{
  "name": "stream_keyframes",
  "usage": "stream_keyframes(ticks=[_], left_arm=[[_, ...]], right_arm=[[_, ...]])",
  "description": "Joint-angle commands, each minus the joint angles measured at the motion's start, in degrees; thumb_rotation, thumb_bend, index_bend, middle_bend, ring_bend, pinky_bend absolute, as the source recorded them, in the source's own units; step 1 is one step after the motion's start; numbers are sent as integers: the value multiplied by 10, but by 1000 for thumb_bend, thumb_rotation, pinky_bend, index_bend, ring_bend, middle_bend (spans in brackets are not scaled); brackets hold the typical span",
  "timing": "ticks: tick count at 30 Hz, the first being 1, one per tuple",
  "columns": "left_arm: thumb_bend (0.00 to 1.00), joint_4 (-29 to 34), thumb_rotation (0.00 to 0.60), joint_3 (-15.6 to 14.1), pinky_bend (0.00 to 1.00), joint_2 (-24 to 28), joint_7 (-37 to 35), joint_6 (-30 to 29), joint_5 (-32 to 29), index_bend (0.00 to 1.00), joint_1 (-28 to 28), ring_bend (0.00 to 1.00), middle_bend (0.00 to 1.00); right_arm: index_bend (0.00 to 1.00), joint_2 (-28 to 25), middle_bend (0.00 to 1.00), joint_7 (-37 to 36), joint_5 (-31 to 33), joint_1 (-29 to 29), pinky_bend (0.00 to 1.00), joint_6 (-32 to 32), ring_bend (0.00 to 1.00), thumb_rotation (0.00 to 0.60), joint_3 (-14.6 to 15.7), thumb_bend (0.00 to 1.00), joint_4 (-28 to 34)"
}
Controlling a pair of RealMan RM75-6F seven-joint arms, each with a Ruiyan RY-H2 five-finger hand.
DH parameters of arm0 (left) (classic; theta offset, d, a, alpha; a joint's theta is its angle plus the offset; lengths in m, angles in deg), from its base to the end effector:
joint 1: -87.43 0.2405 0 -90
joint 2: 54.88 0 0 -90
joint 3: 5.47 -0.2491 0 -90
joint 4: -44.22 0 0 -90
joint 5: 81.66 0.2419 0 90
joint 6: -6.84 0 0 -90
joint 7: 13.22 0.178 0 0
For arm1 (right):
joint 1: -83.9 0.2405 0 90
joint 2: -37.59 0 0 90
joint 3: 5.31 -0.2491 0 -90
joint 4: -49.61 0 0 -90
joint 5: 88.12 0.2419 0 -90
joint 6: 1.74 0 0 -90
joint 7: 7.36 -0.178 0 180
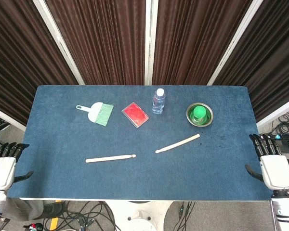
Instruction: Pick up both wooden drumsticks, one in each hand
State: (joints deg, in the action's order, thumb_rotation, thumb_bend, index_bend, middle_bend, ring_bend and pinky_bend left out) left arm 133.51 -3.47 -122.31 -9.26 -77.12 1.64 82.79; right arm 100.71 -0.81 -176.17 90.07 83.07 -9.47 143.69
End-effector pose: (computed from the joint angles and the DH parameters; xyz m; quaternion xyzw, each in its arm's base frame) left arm -0.3335 0.2125 0.1107 -0.5977 -0.3902 -0.3504 0.6064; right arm -0.2987 -0.2288 0.1297 0.6245 -0.3359 0.3791 0.5946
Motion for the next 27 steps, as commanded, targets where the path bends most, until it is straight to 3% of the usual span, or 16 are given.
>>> stream_keyframes(ticks=[1,15,21,27], left_arm=[[22,-10,600,5,100,-13,2,-24,9,195,6,107,186],[21,-6,600,1,100,-16,7,-43,21,195,16,107,186],[21,-5,600,3,100,-16,5,-38,20,195,14,107,186],[21,-5,600,2,100,-14,1,-31,15,195,14,107,187]], right_arm=[[62,2,113,-5,-5,1,118,5,14,600,-1,130,-3],[88,14,158,-49,-23,11,155,-5,49,600,6,187,-27],[172,36,243,-58,-24,71,198,-89,101,600,-3,224,-55],[264,94,301,-61,-24,156,252,-192,148,600,-18,227,-115]])
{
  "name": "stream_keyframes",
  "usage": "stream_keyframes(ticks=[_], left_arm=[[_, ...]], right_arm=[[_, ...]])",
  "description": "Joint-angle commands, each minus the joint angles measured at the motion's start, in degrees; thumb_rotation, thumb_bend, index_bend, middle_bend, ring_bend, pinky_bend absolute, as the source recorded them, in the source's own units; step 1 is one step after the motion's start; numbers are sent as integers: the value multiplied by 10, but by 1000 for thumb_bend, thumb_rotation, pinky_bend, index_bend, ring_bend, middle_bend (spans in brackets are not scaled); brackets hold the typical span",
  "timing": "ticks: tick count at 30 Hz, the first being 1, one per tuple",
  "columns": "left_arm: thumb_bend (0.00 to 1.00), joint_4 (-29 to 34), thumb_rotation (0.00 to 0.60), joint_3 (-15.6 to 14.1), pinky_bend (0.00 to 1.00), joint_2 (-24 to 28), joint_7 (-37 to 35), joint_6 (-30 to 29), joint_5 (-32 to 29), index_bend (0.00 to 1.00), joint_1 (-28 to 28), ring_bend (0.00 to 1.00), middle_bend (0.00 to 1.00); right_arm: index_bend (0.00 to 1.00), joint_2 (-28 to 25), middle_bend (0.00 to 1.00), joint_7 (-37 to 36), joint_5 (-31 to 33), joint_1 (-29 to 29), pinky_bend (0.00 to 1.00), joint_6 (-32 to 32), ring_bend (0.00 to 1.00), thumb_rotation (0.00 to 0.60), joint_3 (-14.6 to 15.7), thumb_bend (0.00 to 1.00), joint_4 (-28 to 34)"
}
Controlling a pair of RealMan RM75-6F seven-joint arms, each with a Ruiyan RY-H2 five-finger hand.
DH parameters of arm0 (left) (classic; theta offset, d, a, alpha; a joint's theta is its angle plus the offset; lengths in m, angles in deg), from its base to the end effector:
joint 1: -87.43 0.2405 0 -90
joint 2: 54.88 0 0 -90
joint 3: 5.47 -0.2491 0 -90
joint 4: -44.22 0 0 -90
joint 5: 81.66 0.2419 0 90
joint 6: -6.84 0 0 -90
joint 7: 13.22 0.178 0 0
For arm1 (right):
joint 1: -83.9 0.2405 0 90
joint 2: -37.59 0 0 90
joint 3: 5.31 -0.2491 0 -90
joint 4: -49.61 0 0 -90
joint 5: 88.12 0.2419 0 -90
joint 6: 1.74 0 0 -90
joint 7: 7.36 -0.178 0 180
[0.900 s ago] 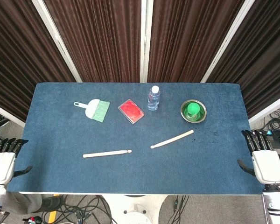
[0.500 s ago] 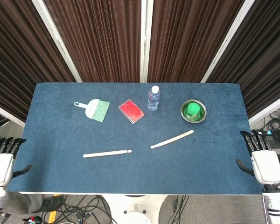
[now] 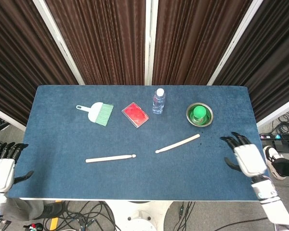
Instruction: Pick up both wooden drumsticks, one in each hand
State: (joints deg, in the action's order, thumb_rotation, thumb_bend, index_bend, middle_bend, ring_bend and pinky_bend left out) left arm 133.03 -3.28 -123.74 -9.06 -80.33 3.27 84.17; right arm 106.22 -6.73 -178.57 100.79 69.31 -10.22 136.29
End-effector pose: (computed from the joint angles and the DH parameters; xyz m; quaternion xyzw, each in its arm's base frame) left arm -0.3285 0.2055 0.1109 -0.5877 -0.3781 -0.3688 0.6129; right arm -0.2790 -0.2868 0.0729 0.6997 -0.3482 0.3800 0.4948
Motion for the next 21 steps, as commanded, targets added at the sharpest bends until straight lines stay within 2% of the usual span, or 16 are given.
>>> stream_keyframes(ticks=[1,4,8,11,15,21], left_arm=[[21,0,600,0,100,1,-2,1,-1,195,1,107,187],[21,-1,600,-1,99,2,-3,2,-4,195,2,107,186],[21,0,600,-2,100,3,-5,6,-6,195,2,107,187],[21,1,600,-2,100,4,-6,8,-8,195,2,107,186],[20,0,600,-2,100,4,-8,11,-10,196,3,107,186],[20,-3,600,-4,100,3,-11,14,-13,195,5,107,186]], right_arm=[[271,55,306,2,2,65,258,-72,154,600,-14,226,-60],[293,98,332,15,9,103,272,-110,174,600,-23,219,-109],[354,157,374,27,12,140,281,-139,195,600,-27,133,-177],[392,202,402,35,6,163,290,-148,219,600,-25,107,-232],[423,254,422,41,2,187,305,-160,237,600,-17,108,-306],[440,303,434,36,-2,208,313,-167,241,600,-6,192,-380]])
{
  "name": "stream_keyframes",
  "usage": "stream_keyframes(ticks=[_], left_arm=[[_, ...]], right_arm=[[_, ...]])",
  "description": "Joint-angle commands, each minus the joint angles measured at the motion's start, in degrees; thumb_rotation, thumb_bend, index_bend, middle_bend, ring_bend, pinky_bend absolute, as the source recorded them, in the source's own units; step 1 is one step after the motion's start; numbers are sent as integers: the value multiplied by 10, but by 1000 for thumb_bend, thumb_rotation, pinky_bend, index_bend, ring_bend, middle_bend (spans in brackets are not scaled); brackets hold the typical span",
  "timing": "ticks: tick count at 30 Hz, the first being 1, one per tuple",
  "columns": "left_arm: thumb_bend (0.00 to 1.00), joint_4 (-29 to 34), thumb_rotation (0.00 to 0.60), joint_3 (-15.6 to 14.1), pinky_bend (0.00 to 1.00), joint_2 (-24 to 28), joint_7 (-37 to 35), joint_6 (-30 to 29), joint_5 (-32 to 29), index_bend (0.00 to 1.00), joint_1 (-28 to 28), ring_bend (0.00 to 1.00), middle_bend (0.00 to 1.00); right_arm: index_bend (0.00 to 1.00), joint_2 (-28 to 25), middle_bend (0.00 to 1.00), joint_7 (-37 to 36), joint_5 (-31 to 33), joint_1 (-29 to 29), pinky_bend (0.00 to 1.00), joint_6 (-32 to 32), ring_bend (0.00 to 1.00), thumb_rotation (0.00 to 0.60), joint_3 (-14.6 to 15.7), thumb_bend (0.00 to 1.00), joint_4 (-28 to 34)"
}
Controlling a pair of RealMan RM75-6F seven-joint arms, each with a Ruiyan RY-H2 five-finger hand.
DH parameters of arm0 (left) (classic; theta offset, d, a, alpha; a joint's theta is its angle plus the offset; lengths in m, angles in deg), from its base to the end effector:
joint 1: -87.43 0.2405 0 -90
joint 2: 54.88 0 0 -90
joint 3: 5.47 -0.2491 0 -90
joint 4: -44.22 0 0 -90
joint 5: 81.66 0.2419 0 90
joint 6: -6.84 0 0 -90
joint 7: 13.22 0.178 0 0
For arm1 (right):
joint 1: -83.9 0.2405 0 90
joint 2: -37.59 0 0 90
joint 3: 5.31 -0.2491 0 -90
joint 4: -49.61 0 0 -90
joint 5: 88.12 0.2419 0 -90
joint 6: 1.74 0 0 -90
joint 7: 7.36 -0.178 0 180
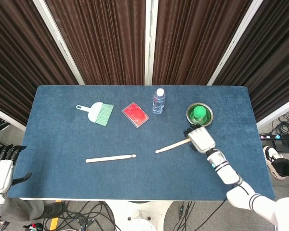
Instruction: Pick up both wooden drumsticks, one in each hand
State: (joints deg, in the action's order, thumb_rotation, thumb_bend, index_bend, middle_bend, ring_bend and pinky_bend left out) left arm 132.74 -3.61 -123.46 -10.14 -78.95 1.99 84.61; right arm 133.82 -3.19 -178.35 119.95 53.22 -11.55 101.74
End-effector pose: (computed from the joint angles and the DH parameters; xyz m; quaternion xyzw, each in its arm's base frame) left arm -0.3376 0.2014 0.1097 -0.5834 -0.3962 -0.3566 0.6128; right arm -0.2446 -0.3938 -0.0624 0.7983 -0.2499 0.3047 0.4555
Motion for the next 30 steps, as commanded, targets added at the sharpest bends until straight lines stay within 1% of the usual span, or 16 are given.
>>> stream_keyframes(ticks=[1,10,15,24,27,30], left_arm=[[20,-1,600,-1,100,0,-2,0,0,195,1,107,186],[19,-7,600,-1,100,0,-15,3,-2,196,3,107,186],[20,-11,600,-2,100,-3,-20,5,-2,196,3,107,186],[20,-19,600,-1,100,-7,-24,7,-2,196,2,107,187],[20,-20,600,-1,100,-7,-25,6,-2,196,3,107,186],[20,-22,600,0,100,-7,-26,6,-1,195,2,107,186]], right_arm=[[443,35,436,1,-5,19,313,-4,241,600,9,199,-47],[503,66,476,-12,-10,29,313,2,266,600,27,232,-101],[531,69,495,-18,-7,28,313,7,279,600,32,241,-113],[537,73,497,-19,0,32,314,0,279,600,39,253,-124],[539,74,498,-20,1,34,314,-2,281,600,41,278,-126],[562,75,514,-23,1,35,320,0,299,600,43,317,-128]])
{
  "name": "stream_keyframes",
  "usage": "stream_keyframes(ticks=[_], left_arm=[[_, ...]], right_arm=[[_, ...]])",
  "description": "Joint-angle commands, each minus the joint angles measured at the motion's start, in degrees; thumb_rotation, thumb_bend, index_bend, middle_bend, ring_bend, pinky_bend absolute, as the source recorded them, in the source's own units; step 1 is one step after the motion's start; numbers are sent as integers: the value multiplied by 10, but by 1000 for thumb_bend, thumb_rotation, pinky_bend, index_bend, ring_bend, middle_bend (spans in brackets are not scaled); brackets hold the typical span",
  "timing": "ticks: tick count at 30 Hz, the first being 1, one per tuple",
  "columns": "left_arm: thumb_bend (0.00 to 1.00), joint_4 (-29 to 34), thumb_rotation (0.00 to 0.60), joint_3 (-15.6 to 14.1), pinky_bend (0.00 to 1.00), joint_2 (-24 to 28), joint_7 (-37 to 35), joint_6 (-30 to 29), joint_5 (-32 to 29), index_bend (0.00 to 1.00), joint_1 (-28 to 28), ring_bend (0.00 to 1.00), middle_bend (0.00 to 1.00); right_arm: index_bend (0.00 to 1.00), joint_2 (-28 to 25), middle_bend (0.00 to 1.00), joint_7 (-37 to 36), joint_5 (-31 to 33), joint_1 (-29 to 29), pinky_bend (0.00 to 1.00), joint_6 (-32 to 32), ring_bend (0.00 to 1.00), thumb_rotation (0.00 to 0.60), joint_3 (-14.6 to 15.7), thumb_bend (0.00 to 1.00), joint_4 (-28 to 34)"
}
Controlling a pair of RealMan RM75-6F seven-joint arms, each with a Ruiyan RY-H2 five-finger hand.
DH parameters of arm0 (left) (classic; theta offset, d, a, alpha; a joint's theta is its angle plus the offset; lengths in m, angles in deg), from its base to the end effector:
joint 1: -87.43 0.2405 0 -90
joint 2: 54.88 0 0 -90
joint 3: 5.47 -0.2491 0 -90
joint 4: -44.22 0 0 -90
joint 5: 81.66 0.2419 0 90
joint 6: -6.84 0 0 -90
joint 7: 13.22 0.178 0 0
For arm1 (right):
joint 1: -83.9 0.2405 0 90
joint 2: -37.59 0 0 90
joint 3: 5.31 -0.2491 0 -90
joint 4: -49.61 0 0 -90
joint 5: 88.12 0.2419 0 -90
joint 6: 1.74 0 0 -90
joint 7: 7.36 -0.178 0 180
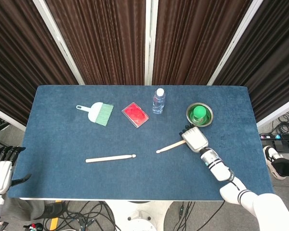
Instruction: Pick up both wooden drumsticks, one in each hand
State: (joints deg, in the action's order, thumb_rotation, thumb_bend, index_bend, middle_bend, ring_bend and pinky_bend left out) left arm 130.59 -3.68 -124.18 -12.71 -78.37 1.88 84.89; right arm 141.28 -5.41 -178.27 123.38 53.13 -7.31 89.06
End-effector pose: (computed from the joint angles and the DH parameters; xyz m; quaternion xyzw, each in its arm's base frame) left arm -0.3465 0.1997 0.1081 -0.5788 -0.4068 -0.3580 0.6094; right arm -0.2496 -0.4040 -0.0891 0.8183 -0.2173 0.2778 0.4538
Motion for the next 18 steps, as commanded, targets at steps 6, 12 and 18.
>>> stream_keyframes(ticks=[6,12,18], left_arm=[[20,-2,600,1,100,0,-3,2,0,196,-1,107,186],[18,-6,600,3,100,2,-7,6,14,207,-11,107,186],[9,6,600,12,132,16,-13,37,40,231,-51,108,187]], right_arm=[[589,5,529,-3,1,2,328,0,316,600,6,383,-6],[652,-7,573,-15,-4,1,348,19,359,600,8,592,7],[696,-71,609,-38,-11,-14,368,90,392,600,-3,729,96]])
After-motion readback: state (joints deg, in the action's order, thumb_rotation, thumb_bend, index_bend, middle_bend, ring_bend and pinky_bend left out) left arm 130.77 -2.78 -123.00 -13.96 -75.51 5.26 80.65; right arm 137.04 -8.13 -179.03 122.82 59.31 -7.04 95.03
